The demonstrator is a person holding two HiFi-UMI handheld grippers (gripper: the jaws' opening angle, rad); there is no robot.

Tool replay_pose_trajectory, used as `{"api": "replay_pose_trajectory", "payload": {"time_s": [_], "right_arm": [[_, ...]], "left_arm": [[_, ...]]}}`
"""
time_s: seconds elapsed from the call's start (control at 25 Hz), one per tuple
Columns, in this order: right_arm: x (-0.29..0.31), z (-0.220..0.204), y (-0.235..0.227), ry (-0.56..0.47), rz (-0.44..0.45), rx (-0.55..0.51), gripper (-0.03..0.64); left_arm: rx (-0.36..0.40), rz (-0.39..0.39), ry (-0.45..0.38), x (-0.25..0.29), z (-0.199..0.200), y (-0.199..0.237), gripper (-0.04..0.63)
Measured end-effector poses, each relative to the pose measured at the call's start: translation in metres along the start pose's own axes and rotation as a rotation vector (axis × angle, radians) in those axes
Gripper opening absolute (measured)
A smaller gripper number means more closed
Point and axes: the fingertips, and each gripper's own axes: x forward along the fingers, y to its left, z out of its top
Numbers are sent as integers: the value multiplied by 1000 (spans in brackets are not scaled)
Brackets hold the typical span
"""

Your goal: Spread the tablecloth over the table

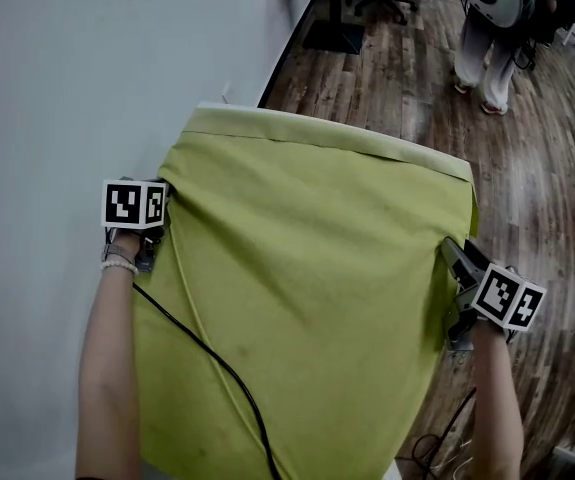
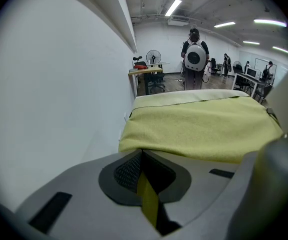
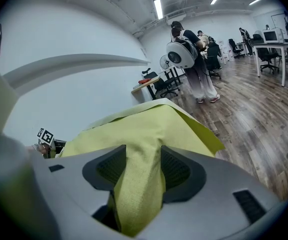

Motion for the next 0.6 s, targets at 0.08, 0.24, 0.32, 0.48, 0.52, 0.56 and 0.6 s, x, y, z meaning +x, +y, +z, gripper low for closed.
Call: {"api": "replay_pose_trajectory", "payload": {"time_s": [0.08,0.24,0.32,0.48,0.52,0.56,0.6], "right_arm": [[2,4,-2,-1,-1,1,233],[11,14,-7,-9,-17,9,232],[17,20,-9,-10,-26,7,227],[29,35,-10,-4,-30,-7,229],[32,39,-10,-2,-32,-8,229],[33,42,-10,0,-33,-9,230],[33,43,-10,1,-34,-11,232]], "left_arm": [[3,5,-7,2,4,-2,15],[15,8,-11,9,11,-1,15],[26,10,-14,12,16,-1,15],[13,5,-32,24,35,0,15],[14,3,-34,27,40,0,15],[16,1,-37,28,44,0,15],[19,0,-40,28,45,-1,15]]}}
